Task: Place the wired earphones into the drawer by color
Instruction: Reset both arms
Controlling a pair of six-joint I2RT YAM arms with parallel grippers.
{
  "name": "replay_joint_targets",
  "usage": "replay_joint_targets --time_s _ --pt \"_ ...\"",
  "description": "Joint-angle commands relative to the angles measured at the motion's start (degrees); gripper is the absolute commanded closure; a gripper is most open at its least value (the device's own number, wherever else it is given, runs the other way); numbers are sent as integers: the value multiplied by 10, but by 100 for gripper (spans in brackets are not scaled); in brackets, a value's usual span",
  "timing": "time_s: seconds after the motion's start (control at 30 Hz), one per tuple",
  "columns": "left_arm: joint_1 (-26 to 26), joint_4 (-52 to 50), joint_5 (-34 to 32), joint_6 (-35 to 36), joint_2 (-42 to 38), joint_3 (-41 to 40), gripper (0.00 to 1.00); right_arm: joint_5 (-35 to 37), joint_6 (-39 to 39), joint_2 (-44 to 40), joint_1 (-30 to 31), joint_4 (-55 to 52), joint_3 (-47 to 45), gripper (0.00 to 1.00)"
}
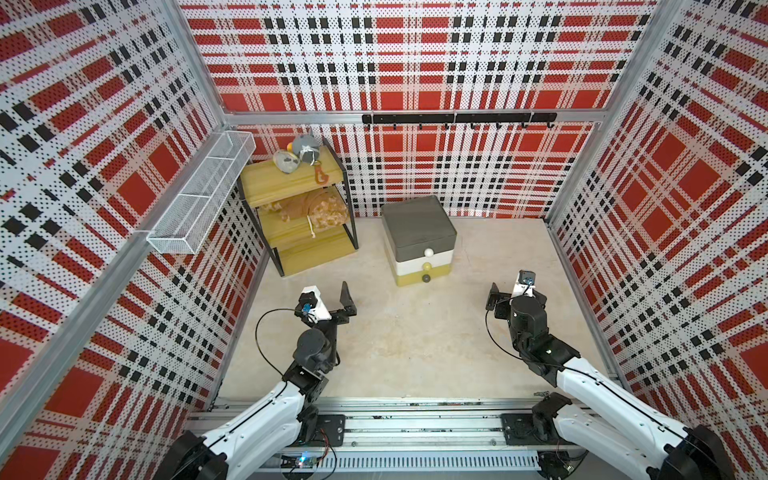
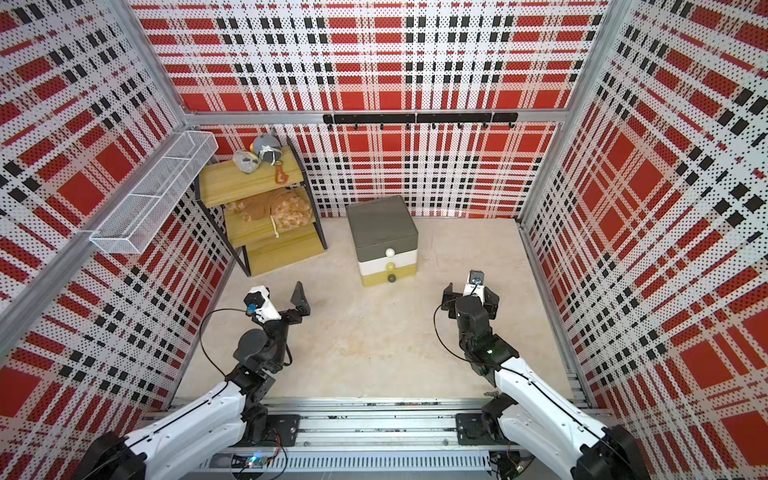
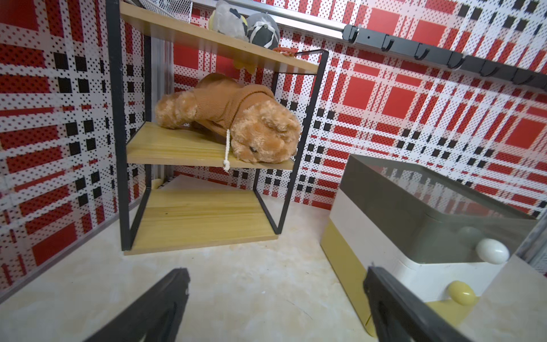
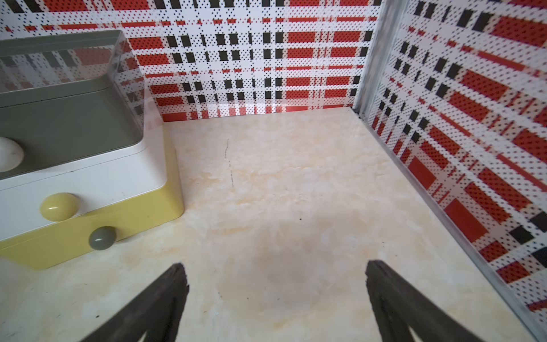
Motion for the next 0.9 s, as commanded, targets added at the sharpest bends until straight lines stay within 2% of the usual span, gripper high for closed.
replay_joint_targets --time_s 0.0,0.1,0.23,0.37,0.5,0.57,0.73,0.77,0.87 --pt "14 14 -12 52 21 20 1 39 -13 -54 -5 -12 -22 0" --pt "42 23 17 72 55 19 1 38 -10 -85 -9 -18 -39 0" --pt "103 55 67 85 109 17 1 -17 -41 -99 -22 -13 -50 0" --pt "204 137 161 61 194 14 1 -72 -36 -101 -64 6 -62 0" --pt "263 220 230 40 293 24 1 -124 -15 -99 -117 26 -75 0" --pt "276 247 251 39 331 37 1 -144 -2 -95 -141 38 -81 0" --pt "279 276 255 45 407 54 1 -186 12 -73 -185 73 -87 0" --pt "281 312 262 42 423 52 1 -190 9 -67 -192 85 -90 0" --pt "286 308 257 36 422 47 1 -202 -12 -39 -208 140 -100 0"
